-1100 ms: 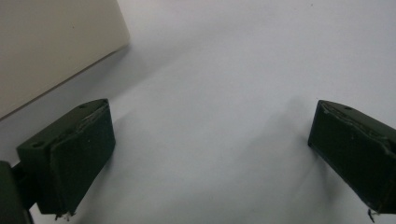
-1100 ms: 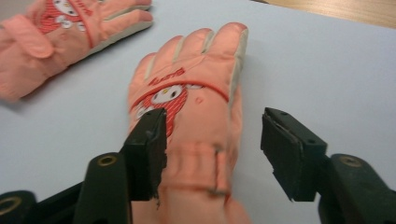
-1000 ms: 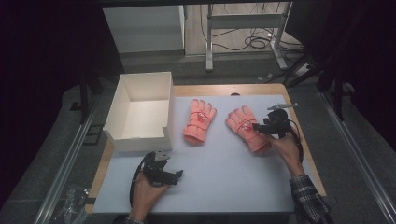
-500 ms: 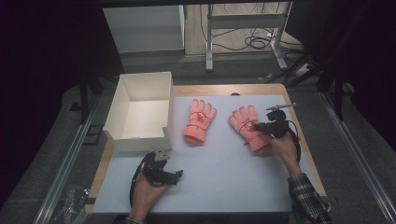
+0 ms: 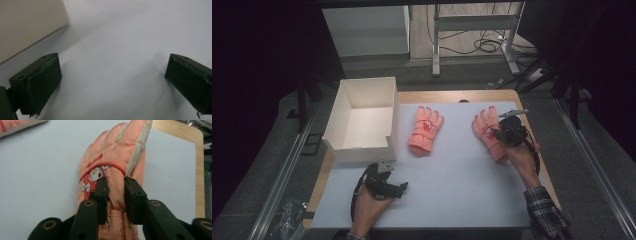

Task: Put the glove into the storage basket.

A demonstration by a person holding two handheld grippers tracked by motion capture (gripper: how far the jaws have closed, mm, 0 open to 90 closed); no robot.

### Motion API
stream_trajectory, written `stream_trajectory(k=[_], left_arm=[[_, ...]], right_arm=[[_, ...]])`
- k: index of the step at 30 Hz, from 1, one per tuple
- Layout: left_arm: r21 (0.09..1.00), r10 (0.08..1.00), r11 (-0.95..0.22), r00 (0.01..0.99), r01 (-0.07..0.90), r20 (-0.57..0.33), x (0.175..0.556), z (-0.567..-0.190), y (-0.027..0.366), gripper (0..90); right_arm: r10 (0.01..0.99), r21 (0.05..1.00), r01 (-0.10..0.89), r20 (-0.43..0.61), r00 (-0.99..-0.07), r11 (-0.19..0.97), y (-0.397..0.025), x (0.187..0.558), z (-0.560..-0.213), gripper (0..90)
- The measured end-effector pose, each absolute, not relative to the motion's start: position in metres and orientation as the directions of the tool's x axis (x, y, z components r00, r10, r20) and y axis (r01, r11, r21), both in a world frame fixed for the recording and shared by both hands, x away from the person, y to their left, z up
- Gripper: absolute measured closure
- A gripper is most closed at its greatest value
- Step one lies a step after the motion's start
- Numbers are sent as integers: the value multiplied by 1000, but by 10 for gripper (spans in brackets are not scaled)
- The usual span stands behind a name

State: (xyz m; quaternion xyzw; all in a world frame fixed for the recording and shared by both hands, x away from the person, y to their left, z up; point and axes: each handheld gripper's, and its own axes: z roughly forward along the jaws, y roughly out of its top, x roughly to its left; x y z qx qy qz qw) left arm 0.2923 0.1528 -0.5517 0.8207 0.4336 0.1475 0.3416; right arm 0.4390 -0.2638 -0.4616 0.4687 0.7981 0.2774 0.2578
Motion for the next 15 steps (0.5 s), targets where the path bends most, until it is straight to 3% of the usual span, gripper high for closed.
stream_trajectory(k=[6, 15], left_arm=[[688, 812, -391, 581, 611, -54, 292, -552, 153, 8], [688, 812, -391, 581, 611, -53, 292, -552, 153, 8]], right_arm=[[881, 721, 598, -36, -472, 350, -257, 432, -451, 612], [838, 735, 582, 35, -544, 347, -236, 420, -449, 570]])
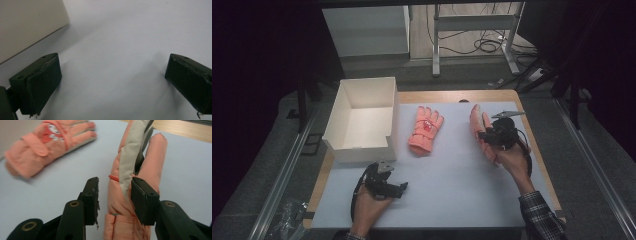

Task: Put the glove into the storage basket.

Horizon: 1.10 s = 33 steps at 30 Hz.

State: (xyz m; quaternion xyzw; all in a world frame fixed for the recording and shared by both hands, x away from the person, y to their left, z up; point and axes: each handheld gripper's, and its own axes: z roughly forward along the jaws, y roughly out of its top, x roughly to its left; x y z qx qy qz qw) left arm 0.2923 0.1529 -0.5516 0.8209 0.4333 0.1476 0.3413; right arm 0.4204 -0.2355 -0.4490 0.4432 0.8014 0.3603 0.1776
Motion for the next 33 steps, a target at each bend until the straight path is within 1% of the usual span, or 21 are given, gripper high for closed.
stream_trajectory(k=[1, 3, 7, 12, 20, 25, 30, 33], left_arm=[[688, 812, -391, 581, 611, -54, 292, -552, 153, 8], [688, 812, -391, 581, 611, -53, 292, -552, 153, 8], [688, 812, -392, 581, 611, -53, 292, -552, 153, 8], [688, 812, -392, 581, 611, -53, 292, -552, 153, 8], [688, 812, -392, 581, 611, -53, 292, -552, 153, 8], [688, 812, -392, 581, 610, -53, 292, -552, 153, 8], [688, 812, -392, 581, 610, -53, 292, -552, 153, 8], [687, 812, -393, 582, 611, -53, 292, -552, 153, 8]], right_arm=[[820, 731, 579, 45, -570, 362, -228, 418, -449, 556], [806, 731, 572, 50, -589, 372, -224, 417, -448, 549], [797, 746, 557, 58, -601, 366, -219, 417, -443, 535], [798, 747, 549, 40, -601, 376, -218, 422, -441, 520], [780, 743, 538, 35, -625, 397, -205, 428, -449, 525], [754, 748, 528, 57, -654, 401, -187, 434, -451, 569], [736, 756, 516, 66, -673, 404, -172, 439, -453, 570], [722, 759, 502, 63, -689, 414, -154, 445, -456, 565]])
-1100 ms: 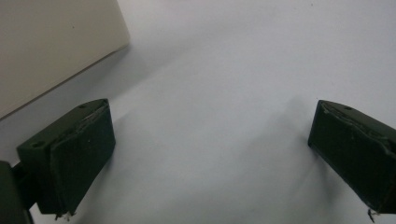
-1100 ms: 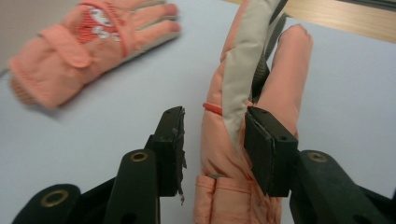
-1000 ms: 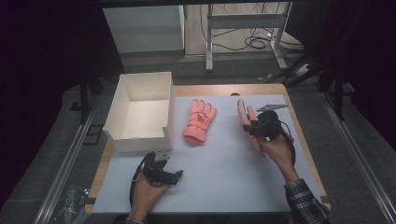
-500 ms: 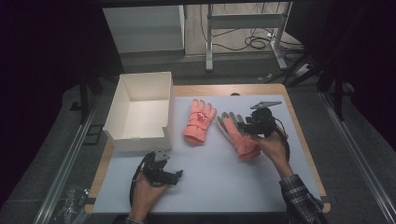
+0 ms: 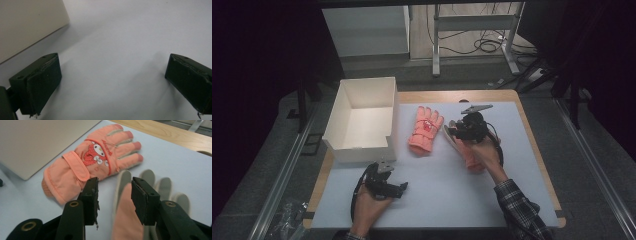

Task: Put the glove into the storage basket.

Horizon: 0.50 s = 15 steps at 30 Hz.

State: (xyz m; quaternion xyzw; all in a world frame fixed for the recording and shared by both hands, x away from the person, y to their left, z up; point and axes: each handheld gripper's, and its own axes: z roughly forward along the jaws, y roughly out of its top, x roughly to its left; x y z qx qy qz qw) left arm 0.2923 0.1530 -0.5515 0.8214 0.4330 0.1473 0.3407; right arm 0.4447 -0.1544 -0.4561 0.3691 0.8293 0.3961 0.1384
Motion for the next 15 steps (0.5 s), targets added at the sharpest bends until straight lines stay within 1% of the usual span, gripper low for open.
stream_trajectory(k=[11, 15], left_arm=[[686, 812, -394, 582, 611, -52, 292, -551, 153, 8], [689, 812, -392, 581, 610, -52, 292, -552, 153, 8]], right_arm=[[720, 757, 524, 105, -686, 390, -111, 463, -466, 475], [719, 753, 528, 106, -687, 393, -95, 472, -470, 465]])
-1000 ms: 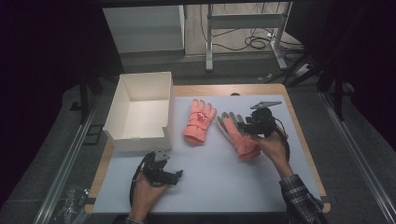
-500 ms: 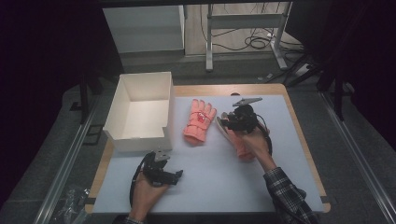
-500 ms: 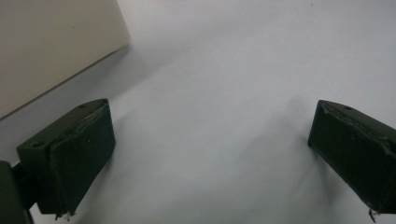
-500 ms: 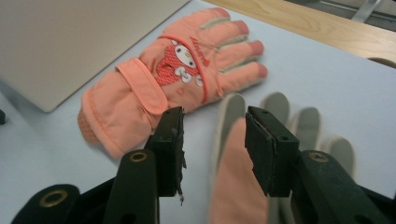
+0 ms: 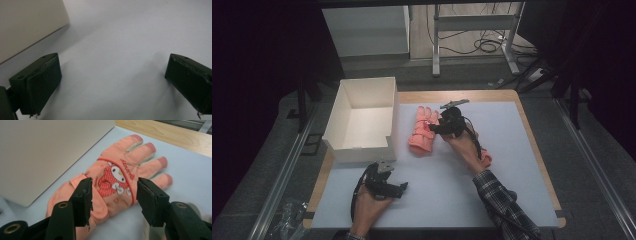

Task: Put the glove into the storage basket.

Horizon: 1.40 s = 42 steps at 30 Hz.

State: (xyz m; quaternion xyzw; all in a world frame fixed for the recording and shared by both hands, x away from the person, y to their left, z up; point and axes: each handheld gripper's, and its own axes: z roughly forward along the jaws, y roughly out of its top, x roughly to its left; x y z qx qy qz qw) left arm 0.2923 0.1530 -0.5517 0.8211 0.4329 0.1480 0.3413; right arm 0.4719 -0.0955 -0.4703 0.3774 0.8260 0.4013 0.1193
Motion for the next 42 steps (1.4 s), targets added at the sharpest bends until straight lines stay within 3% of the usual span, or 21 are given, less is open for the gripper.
stream_trajectory(k=[14, 18, 19, 21, 25, 42], left_arm=[[687, 812, -393, 582, 611, -53, 292, -552, 153, 7], [688, 812, -392, 581, 610, -52, 292, -552, 153, 7], [688, 812, -392, 581, 610, -52, 292, -552, 153, 7], [688, 812, -393, 581, 610, -52, 292, -552, 153, 7], [688, 812, -393, 581, 610, -51, 292, -552, 153, 7], [687, 812, -393, 581, 611, -52, 292, -552, 153, 7]], right_arm=[[785, 691, 589, 49, -617, 420, -53, 500, -500, 417], [779, 674, 593, 42, -625, 440, -47, 502, -508, 582], [779, 674, 593, 42, -625, 440, -47, 502, -508, 582], [776, 680, 580, 24, -630, 449, -43, 499, -511, 736], [773, 686, 546, -39, -633, 481, -39, 493, -508, 845], [675, 714, 474, 3, -738, 516, -54, 471, -457, 860]])
